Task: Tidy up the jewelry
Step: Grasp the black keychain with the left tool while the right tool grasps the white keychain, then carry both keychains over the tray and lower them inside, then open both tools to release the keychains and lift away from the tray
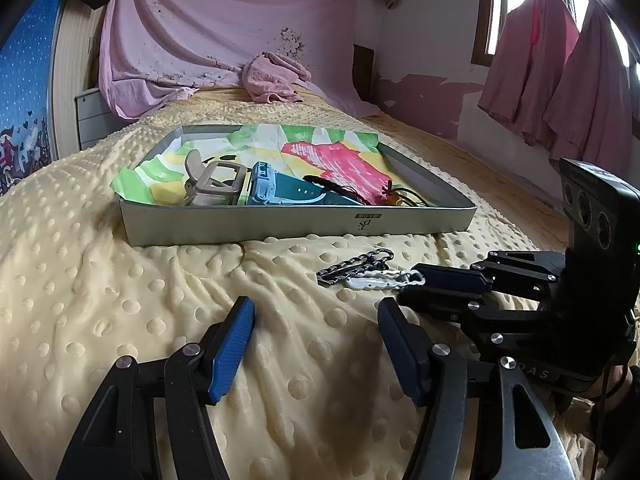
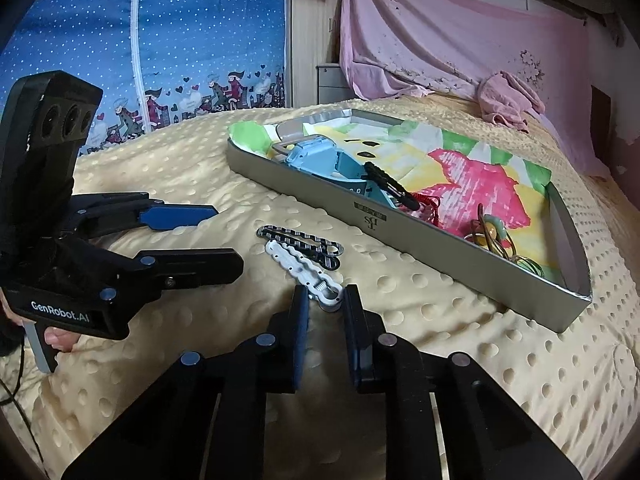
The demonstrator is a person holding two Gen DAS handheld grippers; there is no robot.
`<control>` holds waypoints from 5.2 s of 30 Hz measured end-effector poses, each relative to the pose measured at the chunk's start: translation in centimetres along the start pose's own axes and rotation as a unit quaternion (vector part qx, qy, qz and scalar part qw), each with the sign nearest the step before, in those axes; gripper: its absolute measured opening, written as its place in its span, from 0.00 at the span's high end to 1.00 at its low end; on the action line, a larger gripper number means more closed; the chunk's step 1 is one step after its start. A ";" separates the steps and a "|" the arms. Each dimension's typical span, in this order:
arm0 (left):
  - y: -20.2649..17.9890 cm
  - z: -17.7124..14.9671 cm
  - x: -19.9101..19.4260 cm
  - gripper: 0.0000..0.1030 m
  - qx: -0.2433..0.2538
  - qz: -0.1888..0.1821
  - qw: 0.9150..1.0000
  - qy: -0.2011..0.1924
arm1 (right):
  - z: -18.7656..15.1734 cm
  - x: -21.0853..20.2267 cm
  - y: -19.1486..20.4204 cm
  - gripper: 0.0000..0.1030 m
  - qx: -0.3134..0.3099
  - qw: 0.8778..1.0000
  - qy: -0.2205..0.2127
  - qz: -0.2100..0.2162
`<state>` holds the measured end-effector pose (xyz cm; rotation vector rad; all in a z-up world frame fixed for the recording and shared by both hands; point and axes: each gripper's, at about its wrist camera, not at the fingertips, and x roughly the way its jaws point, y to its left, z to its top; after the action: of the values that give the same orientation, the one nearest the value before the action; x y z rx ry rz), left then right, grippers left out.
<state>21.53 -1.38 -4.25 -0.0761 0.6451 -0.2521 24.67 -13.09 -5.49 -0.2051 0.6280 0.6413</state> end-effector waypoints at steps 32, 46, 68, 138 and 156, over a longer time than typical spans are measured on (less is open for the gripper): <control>-3.7 2.6 4.2 0.92 0.096 -0.024 0.994 0.036 | -1.2 -0.6 -4.2 0.85 0.111 0.990 -0.001 -0.083; -4.4 2.1 1.0 0.96 0.104 -0.009 0.994 -0.012 | -0.9 -2.2 -4.1 0.85 0.105 0.991 -0.051 -0.064; -3.6 5.4 -1.2 0.96 0.049 0.046 0.992 -0.106 | 0.3 -4.6 -4.9 0.85 0.123 0.978 -0.126 -0.109; 0.8 11.4 5.7 0.37 -0.056 0.093 0.993 -0.052 | 5.2 1.1 -11.0 0.42 0.202 0.958 -0.114 -0.167; 0.5 8.2 -0.9 0.00 -0.049 0.147 0.973 -0.170 | 4.4 -5.1 -7.9 0.10 0.166 0.943 -0.203 -0.203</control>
<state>25.89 -0.78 2.71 -0.1133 0.3207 0.0798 28.44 -20.25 1.03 0.1145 0.2721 0.1597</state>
